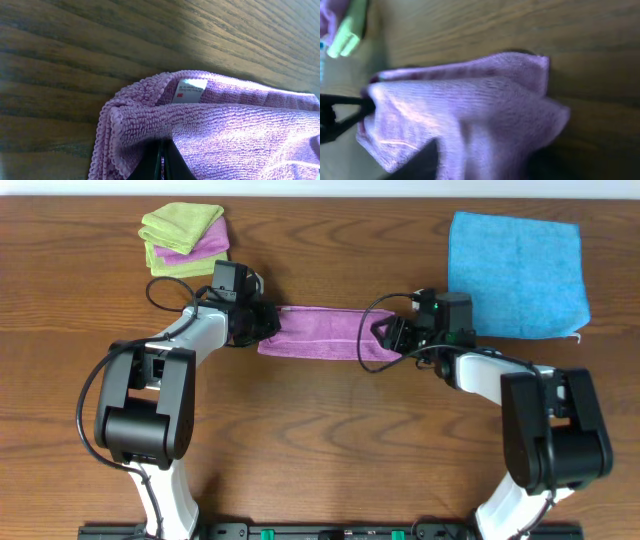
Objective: Fold the cloth
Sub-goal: 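Move the right gripper leftward toward the left gripper, folding the strip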
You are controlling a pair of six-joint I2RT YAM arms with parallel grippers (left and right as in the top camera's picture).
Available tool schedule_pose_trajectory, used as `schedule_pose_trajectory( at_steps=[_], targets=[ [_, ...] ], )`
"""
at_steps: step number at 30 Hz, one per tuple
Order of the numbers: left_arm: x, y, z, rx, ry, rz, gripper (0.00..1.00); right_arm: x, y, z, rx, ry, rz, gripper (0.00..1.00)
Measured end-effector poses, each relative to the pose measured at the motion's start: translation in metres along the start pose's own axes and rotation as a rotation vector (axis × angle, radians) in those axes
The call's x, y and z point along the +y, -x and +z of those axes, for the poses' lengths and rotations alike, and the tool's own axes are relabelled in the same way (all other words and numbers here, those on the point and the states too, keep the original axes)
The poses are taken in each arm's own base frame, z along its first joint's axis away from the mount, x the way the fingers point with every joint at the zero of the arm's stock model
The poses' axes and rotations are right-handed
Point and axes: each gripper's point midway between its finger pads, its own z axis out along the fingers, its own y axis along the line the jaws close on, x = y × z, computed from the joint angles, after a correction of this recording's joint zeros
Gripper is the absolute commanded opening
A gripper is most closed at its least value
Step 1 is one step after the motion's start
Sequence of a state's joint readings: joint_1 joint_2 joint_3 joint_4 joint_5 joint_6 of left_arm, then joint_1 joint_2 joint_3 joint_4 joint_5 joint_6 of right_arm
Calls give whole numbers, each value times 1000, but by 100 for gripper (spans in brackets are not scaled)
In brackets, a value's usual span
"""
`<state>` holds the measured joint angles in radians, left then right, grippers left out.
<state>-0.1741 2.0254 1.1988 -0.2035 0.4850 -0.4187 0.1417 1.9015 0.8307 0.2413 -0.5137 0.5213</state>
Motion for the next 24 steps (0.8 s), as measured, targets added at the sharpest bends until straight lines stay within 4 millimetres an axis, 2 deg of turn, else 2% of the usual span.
schedule_pose_trajectory(
  at_steps=[2,3,4,12,19,24],
  targets=[
    [0,0,0,0,0,0,6,-3,-2,4,-1,-3,3,13],
    [0,0,0,0,0,0,6,-3,-2,5,-6,-3,4,4],
    [0,0,0,0,0,0,6,-3,0,5,-15,1,-3,1],
    [0,0,0,1,0,-4,6,7,10,1,-49,27,-22,1],
    [0,0,0,1,-1,-4,6,49,33,-26,-128,100,-93,1],
    [0,-1,0,3,-3,-5,6,67,31,-28,-130,130,-125,1]
  ],
)
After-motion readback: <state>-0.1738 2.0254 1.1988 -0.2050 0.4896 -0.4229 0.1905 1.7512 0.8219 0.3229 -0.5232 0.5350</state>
